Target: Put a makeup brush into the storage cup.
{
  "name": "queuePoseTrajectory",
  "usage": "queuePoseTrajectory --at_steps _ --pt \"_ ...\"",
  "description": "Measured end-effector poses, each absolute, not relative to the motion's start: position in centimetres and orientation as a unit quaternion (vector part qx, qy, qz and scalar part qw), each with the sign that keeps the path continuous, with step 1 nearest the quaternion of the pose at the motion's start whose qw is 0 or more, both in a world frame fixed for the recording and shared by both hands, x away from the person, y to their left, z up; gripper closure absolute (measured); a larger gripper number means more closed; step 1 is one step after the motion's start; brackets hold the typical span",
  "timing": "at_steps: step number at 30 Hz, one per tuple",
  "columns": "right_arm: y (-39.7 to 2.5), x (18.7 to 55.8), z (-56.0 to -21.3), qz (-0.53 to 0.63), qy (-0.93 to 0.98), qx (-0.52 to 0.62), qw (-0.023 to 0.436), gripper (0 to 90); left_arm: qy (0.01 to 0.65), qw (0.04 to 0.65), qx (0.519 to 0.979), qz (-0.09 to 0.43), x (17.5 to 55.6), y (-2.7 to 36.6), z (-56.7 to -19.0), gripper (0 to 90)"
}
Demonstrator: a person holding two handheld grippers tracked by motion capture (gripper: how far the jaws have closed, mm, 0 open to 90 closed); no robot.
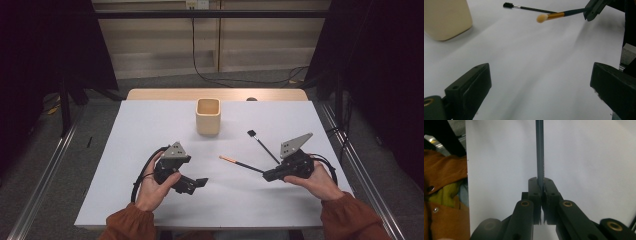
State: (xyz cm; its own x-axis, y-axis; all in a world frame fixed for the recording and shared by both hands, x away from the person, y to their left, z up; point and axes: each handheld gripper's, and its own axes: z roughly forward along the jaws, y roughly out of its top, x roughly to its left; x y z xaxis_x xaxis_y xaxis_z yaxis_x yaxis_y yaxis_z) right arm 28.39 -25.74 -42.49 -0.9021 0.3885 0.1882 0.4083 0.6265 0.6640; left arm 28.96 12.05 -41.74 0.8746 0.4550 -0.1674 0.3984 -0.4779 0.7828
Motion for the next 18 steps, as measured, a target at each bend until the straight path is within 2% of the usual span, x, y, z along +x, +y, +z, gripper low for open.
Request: queuePoseTrajectory --at_steps 11,18 --pt "-26.13 27.93 -42.45 -0.459 -0.860 -0.224 0.016 86.3 0.252 0.463 0.849 0.035 28.66 12.11 -42.01 3.3" --pt "-25.91 27.76 -42.81 -0.474 -0.851 -0.226 0.006 86.3 0.249 0.467 0.848 0.039 28.55 12.13 -41.92 3.2"
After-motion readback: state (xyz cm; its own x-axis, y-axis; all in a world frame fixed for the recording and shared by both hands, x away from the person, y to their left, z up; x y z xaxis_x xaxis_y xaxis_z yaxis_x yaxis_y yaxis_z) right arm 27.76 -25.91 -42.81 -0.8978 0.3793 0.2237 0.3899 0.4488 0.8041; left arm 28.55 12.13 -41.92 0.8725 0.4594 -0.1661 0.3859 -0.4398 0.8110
